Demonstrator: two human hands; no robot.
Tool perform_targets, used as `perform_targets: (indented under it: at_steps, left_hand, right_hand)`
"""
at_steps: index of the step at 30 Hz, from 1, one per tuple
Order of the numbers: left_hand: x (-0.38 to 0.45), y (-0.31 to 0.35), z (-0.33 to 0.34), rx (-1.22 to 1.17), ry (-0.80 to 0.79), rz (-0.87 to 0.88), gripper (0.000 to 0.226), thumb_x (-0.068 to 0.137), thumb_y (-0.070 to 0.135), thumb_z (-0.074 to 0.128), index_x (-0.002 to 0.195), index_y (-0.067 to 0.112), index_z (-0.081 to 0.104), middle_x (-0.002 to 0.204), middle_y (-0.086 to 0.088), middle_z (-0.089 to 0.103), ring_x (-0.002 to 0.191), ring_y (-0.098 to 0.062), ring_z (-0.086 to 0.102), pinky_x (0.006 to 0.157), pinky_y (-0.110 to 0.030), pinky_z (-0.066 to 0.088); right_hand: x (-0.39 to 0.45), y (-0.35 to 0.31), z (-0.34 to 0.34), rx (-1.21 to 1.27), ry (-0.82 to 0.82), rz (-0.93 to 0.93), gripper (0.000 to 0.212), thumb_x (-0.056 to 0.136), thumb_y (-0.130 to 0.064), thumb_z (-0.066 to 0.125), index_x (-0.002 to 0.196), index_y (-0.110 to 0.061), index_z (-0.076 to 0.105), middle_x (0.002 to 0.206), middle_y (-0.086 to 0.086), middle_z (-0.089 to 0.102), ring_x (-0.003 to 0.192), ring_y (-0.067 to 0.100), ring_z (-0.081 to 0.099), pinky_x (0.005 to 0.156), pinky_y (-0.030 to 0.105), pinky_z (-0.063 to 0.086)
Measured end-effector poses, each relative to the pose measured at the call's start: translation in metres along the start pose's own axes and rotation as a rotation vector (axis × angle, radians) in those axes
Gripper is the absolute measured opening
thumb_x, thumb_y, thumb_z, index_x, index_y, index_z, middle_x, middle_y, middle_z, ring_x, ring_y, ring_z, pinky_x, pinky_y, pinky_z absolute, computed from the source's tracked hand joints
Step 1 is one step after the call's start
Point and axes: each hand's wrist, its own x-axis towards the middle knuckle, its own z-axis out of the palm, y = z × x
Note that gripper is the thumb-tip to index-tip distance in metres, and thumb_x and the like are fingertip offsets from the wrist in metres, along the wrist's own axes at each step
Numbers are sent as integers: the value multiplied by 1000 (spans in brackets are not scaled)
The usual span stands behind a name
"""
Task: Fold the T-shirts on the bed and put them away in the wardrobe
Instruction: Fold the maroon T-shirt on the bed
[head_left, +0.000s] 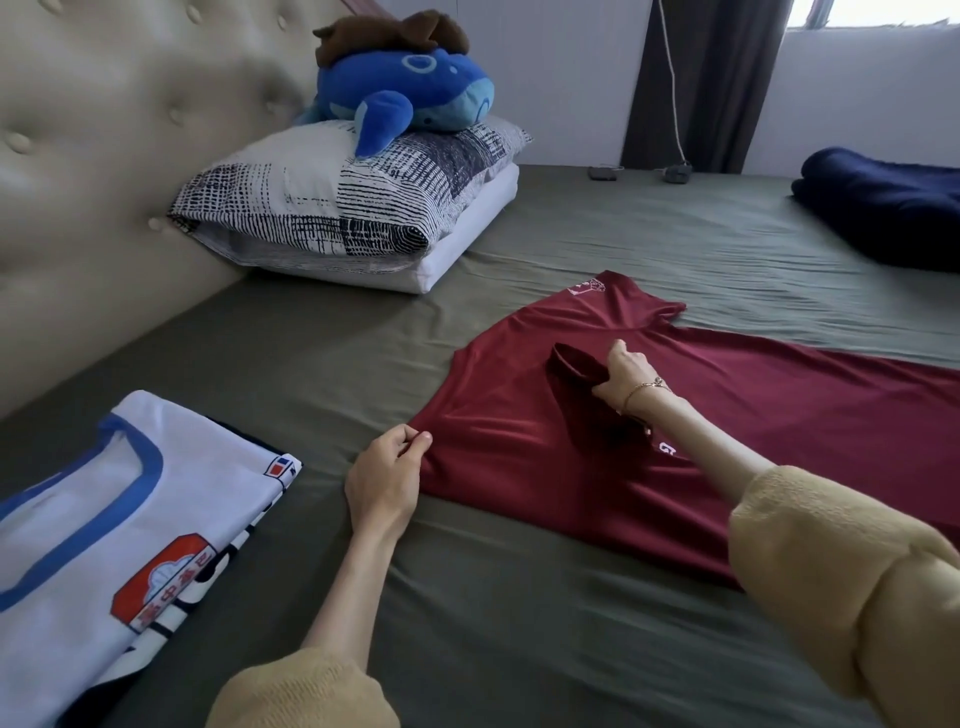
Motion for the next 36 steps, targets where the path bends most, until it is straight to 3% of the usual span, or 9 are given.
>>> perform_targets:
  at_steps: [3, 6, 10, 14, 17, 22, 25, 33, 36]
  left_hand:
    - [0, -1, 1, -11, 17, -3, 24, 91, 38, 53, 77, 21, 62, 95, 3, 70, 100, -14, 61, 75, -28, 32]
    - [1, -1, 1, 9, 32, 7, 24, 91, 39, 53, 79, 21, 63, 97, 3, 71, 100, -15, 62, 75, -27, 32]
    - [-1, 3, 0, 40, 36, 15, 24, 91, 40, 53, 81, 21, 64, 97, 3, 70, 97, -19, 62, 73, -28, 32]
    - [-2, 4, -1, 50, 39, 27, 25, 91, 41, 54, 80, 21, 64, 90, 4, 70, 92, -22, 62, 70, -29, 34]
    - [-1, 3, -1, 73, 51, 30, 26, 91, 42, 53, 86, 20, 66, 98, 2, 71, 97, -22, 63, 72, -28, 35]
    - [0, 3, -1, 73, 46, 33, 25, 91, 42, 53, 84, 21, 64, 96, 2, 71, 95, -23, 63, 71, -29, 35]
    - [0, 2, 0, 80, 48, 33, 26, 91, 43, 53, 85, 20, 65, 97, 1, 72, 95, -24, 63, 71, -29, 36]
    - [2, -3, 3, 69, 62, 50, 27, 90, 44, 54, 83, 20, 64, 92, 0, 71, 91, -24, 64, 73, -32, 41]
    - [2, -3, 3, 64, 66, 53, 27, 90, 44, 53, 81, 20, 63, 88, -1, 71, 87, -24, 64, 71, -32, 40]
  right_hand:
    - [11, 4, 2, 129, 80, 69, 28, 93, -8, 46, 116, 7, 51, 126, 26, 50, 114, 41, 51, 88, 38, 43]
    - [15, 4, -2, 327, 131, 19, 32, 94, -20, 53, 115, 3, 60, 118, 19, 59, 110, 34, 55, 88, 33, 42]
    - [-10, -3, -17, 803, -208, -277, 25, 81, -14, 71, 105, -10, 67, 89, -2, 66, 80, 10, 63, 72, 12, 51]
    - [-34, -8, -15, 528, -443, -624, 48, 76, 11, 68, 117, -13, 61, 100, -4, 67, 92, -5, 61, 91, 10, 43]
    - [-49, -8, -4, 378, -598, -665, 63, 68, 26, 57, 123, -5, 56, 103, 4, 65, 89, -6, 61, 92, 13, 45]
    - [-65, 2, 3, -4, -224, -764, 63, 63, -6, 68, 122, -20, 49, 117, -10, 57, 112, 6, 53, 107, 28, 31]
    - [-80, 7, 6, -222, 121, -703, 53, 74, -33, 66, 122, -22, 47, 121, -9, 55, 118, 11, 48, 98, 33, 27]
    - [-78, 28, 19, -261, 401, -789, 40, 53, 6, 51, 88, -13, 58, 70, -4, 68, 64, 22, 65, 86, 28, 27]
    - [-80, 29, 20, -252, 408, -773, 41, 50, 3, 52, 85, -17, 59, 70, -6, 69, 64, 19, 65, 92, 28, 21]
